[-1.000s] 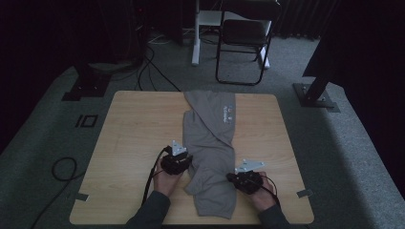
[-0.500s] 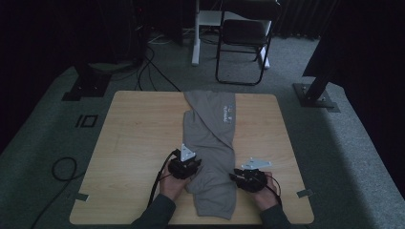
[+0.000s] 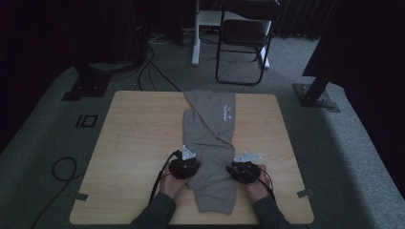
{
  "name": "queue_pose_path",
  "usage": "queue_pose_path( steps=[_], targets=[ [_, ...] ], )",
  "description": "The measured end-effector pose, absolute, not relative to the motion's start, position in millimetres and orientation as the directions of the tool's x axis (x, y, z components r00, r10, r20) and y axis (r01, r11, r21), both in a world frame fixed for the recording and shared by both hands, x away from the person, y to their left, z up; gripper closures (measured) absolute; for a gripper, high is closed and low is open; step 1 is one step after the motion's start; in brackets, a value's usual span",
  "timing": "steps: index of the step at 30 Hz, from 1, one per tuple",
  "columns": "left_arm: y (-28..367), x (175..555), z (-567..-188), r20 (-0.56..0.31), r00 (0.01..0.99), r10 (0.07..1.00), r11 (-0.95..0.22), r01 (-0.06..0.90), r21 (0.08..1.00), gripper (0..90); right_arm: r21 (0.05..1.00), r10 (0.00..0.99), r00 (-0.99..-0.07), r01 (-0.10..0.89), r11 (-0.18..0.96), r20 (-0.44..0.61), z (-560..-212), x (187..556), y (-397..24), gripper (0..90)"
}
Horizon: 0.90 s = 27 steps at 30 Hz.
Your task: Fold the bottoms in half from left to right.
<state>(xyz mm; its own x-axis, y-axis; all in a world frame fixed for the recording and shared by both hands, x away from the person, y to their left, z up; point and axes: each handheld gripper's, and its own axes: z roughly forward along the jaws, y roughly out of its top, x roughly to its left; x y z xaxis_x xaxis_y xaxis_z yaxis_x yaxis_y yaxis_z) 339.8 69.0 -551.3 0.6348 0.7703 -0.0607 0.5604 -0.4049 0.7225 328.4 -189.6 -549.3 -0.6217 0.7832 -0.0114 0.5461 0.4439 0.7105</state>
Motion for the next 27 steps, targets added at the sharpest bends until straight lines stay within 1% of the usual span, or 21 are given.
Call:
queue_pose_path(
  steps=[3, 5, 10, 12, 14, 15, 19, 20, 23, 27],
  targets=[
    [67, 354, -552, -0.062, 0.622, 0.780, -0.393, 0.565, 0.726, 73.6, 0.714, 0.789, -0.614, 0.547, 0.437, -0.012, -550, 337, -190, 67.8],
    [66, 362, -552, -0.065, 0.612, 0.788, -0.382, 0.569, 0.728, 73.6, 0.718, 0.800, -0.600, 0.551, 0.425, -0.012, -550, 351, -190, 67.8],
    [63, 379, -552, -0.069, 0.590, 0.804, -0.363, 0.581, 0.729, 73.3, 0.715, 0.810, -0.586, 0.560, 0.418, -0.015, -550, 365, -190, 67.7],
    [63, 383, -551, -0.078, 0.584, 0.808, -0.357, 0.590, 0.724, 70.1, 0.696, 0.821, -0.571, 0.581, 0.421, -0.019, -546, 372, -187, 65.1],
    [64, 382, -549, -0.080, 0.582, 0.809, -0.355, 0.593, 0.723, 69.4, 0.697, 0.825, -0.565, 0.584, 0.417, -0.020, -545, 373, -187, 64.7],
    [65, 381, -548, -0.081, 0.584, 0.808, -0.353, 0.589, 0.726, 69.0, 0.720, 0.823, -0.568, 0.573, 0.392, 0.004, -539, 373, -185, 64.2],
    [72, 369, -541, -0.087, 0.590, 0.802, -0.341, 0.574, 0.744, 68.8, 0.747, 0.779, -0.626, 0.528, 0.403, 0.022, -529, 369, -171, 62.3],
    [74, 366, -540, -0.082, 0.592, 0.802, -0.345, 0.571, 0.745, 68.8, 0.747, 0.779, -0.626, 0.528, 0.403, 0.022, -529, 369, -171, 62.3],
    [80, 359, -540, -0.086, 0.588, 0.804, -0.344, 0.578, 0.740, 68.8, 0.730, 0.753, -0.657, 0.532, 0.428, 0.038, -533, 374, -154, 60.8],
    [82, 353, -546, -0.080, 0.598, 0.798, -0.367, 0.586, 0.722, 68.9, 0.712, 0.743, -0.667, 0.546, 0.441, 0.051, -540, 378, -146, 59.5]
  ],
)
